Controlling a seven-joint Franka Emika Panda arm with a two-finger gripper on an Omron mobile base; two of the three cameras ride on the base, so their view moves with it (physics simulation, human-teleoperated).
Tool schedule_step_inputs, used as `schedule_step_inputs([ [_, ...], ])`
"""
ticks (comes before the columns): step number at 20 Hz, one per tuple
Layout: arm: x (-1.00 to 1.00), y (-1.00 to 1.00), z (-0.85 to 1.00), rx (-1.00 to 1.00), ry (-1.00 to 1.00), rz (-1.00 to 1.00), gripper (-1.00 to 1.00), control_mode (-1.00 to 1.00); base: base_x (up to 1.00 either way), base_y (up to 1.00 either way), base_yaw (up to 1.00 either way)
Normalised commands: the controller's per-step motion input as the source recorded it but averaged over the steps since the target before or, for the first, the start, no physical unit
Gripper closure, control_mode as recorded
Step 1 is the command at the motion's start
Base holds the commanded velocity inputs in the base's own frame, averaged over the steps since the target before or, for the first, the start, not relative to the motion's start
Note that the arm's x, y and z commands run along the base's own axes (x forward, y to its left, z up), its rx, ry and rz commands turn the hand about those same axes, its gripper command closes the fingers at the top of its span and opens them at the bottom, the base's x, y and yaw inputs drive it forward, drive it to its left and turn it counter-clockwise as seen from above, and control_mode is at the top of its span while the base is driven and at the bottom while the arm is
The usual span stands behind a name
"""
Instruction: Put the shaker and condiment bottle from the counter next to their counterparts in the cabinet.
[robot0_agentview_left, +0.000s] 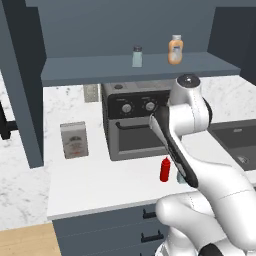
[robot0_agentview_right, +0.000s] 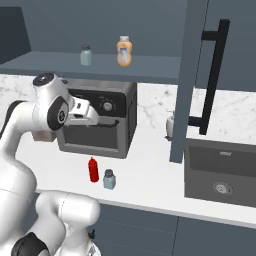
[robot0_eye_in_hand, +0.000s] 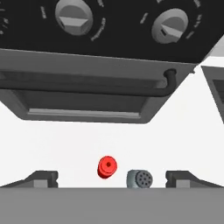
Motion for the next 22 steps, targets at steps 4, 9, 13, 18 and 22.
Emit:
schedule_step_inputs([
  [4,0.00,0.04,-0.12,-0.03,-0.13,0.00,-1.00,-1.00,0.00,0.00,0.00],
  [9,0.00,0.01,-0.42,-0.02,-0.12,0.00,-1.00,-1.00,0.00,0.00,0.00],
  [13,0.00,0.04,-0.41,0.00,-0.01,-0.03,-1.00,-1.00,0.00,0.00,0.00],
  [18,0.00,0.07,-0.06,0.00,0.06,-0.11,-1.00,-1.00,0.00,0.00,0.00],
  [22,0.00,0.04,-0.02,0.00,0.03,-0.16,-1.00,-1.00,0.00,0.00,0.00],
])
